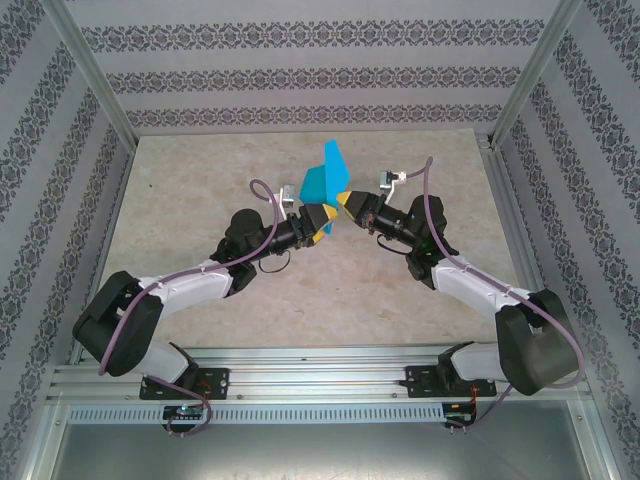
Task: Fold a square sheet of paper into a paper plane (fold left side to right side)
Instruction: Turn over the paper at the center of the table.
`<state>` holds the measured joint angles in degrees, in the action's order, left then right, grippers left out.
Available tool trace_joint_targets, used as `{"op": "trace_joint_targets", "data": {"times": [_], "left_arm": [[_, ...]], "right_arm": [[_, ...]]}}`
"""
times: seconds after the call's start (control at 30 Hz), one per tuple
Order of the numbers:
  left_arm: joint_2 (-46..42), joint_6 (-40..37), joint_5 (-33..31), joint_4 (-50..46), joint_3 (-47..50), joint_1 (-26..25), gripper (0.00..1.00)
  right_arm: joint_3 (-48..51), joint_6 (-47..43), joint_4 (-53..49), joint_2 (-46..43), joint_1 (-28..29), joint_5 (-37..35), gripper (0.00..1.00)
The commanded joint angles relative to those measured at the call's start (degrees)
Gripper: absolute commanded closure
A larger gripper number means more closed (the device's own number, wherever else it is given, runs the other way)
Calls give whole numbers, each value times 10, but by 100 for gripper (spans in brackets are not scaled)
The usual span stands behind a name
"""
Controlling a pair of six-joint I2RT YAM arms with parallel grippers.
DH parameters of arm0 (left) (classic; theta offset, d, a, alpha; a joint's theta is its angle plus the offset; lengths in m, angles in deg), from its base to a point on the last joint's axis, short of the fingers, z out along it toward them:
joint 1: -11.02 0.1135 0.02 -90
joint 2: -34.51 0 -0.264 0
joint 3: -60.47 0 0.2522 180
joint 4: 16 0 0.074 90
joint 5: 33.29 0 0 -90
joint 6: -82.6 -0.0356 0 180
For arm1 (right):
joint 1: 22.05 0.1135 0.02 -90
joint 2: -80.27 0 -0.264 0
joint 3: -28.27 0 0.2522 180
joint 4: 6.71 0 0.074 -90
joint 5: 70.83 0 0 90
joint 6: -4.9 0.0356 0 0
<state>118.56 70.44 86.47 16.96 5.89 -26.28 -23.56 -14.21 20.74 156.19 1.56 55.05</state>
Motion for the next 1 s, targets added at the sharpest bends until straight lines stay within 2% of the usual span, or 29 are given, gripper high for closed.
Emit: {"op": "trace_joint_targets", "data": {"times": [0.0,0.4,0.6,0.7,0.8,0.9,0.97], "left_arm": [[0,-9,4,20,-17,-9,43],[10,-17,2,6,-22,-15,73],[10,-32,-2,-13,-29,-21,88],[9,-40,-5,-23,-32,-24,94],[11,-43,-7,-24,-33,-25,98],[10,-45,-7,-24,-34,-27,99],[10,-46,-7,-26,-36,-27,100]], "right_arm": [[7,0,18,3,3,-11,100],[-2,-28,-45,-13,-2,-13,100],[-13,-47,-94,-34,-12,-5,91],[-14,-77,-162,-72,-29,-15,78],[-6,-115,-251,-120,-45,-45,58],[17,-98,-252,-138,-48,-51,43],[32,-66,-231,-131,-43,-43,38]]}}
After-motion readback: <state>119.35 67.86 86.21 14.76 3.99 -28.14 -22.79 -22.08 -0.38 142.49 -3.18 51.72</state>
